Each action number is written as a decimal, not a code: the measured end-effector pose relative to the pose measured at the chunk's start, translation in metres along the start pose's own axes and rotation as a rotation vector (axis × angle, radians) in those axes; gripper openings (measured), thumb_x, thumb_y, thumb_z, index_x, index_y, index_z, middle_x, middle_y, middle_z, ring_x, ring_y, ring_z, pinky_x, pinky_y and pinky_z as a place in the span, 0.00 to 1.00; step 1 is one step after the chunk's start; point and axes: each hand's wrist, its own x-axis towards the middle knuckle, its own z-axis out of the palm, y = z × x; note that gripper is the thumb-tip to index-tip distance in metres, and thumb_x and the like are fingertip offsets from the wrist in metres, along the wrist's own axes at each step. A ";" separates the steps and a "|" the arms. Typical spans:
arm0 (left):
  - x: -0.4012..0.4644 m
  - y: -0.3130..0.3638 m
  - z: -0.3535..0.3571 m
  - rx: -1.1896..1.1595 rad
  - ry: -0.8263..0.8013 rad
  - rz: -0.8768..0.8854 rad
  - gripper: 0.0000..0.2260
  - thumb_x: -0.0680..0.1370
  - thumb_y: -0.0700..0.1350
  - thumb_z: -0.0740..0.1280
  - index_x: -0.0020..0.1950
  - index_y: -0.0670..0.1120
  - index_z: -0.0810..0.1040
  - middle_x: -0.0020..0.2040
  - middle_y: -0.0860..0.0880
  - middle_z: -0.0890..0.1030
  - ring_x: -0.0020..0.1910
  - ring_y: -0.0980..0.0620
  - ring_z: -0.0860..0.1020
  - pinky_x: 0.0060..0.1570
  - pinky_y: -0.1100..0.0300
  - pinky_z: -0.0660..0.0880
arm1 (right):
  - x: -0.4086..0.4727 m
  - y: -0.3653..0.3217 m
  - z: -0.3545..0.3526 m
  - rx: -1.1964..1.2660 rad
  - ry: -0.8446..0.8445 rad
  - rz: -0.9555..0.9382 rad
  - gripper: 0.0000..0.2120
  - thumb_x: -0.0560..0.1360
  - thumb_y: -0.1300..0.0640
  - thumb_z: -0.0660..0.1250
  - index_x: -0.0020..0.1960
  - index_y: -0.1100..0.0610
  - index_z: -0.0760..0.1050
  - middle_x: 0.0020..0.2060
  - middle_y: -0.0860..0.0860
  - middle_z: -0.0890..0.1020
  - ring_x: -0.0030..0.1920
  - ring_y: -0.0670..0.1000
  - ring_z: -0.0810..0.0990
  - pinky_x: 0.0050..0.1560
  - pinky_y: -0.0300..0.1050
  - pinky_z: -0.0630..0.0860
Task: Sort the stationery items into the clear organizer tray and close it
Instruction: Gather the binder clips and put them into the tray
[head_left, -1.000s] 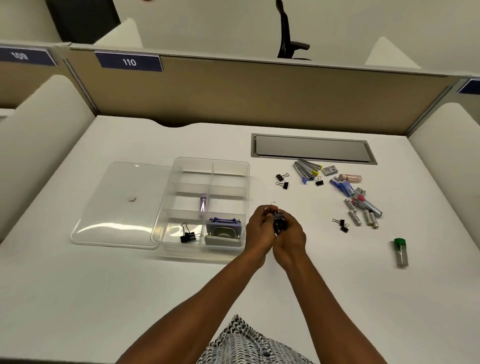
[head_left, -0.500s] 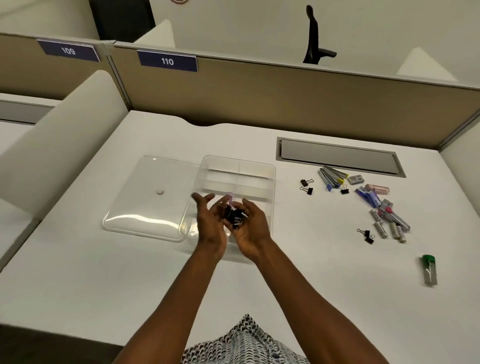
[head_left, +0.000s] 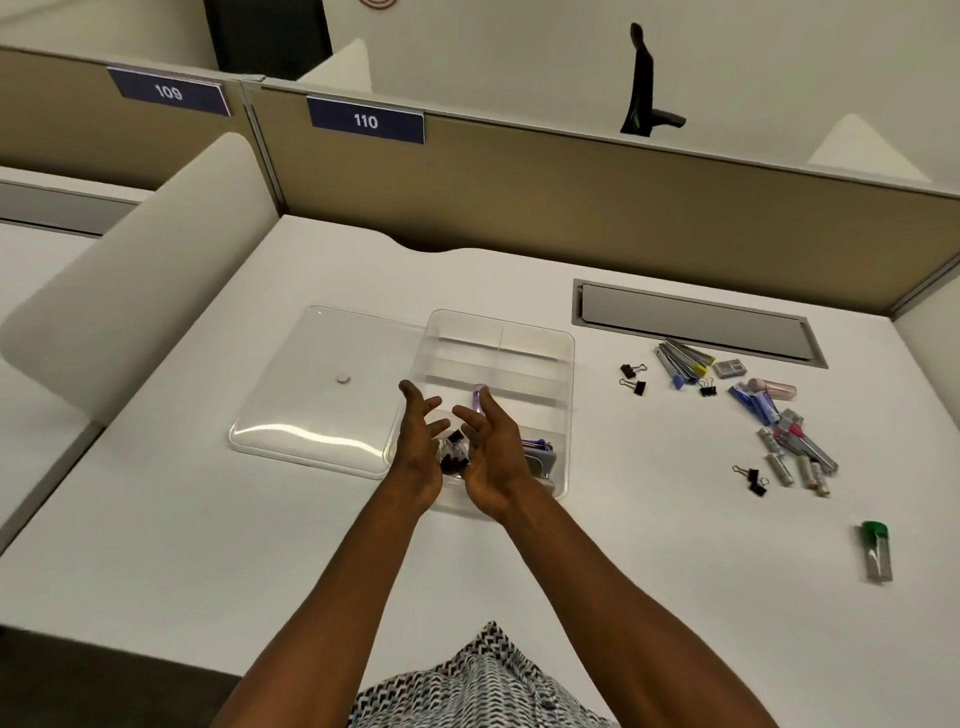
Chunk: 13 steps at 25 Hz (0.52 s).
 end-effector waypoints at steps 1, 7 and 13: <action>0.000 0.001 0.000 0.008 -0.009 -0.006 0.35 0.75 0.73 0.48 0.69 0.51 0.73 0.70 0.41 0.72 0.60 0.46 0.72 0.55 0.49 0.66 | 0.000 0.000 0.001 -0.005 0.009 -0.008 0.29 0.77 0.36 0.62 0.69 0.54 0.74 0.70 0.52 0.73 0.74 0.55 0.66 0.75 0.61 0.62; -0.004 0.002 -0.004 0.063 -0.074 0.021 0.34 0.75 0.71 0.47 0.71 0.52 0.71 0.72 0.41 0.69 0.62 0.47 0.70 0.58 0.50 0.67 | -0.003 0.001 -0.006 -0.014 0.038 -0.094 0.25 0.79 0.38 0.60 0.64 0.54 0.79 0.68 0.54 0.76 0.73 0.55 0.69 0.74 0.58 0.64; -0.030 -0.022 0.020 0.419 -0.154 0.274 0.24 0.72 0.75 0.48 0.62 0.69 0.68 0.67 0.57 0.72 0.63 0.58 0.71 0.63 0.58 0.66 | -0.016 -0.006 -0.036 0.134 0.075 -0.172 0.25 0.80 0.42 0.62 0.67 0.59 0.76 0.63 0.59 0.80 0.63 0.58 0.80 0.61 0.53 0.76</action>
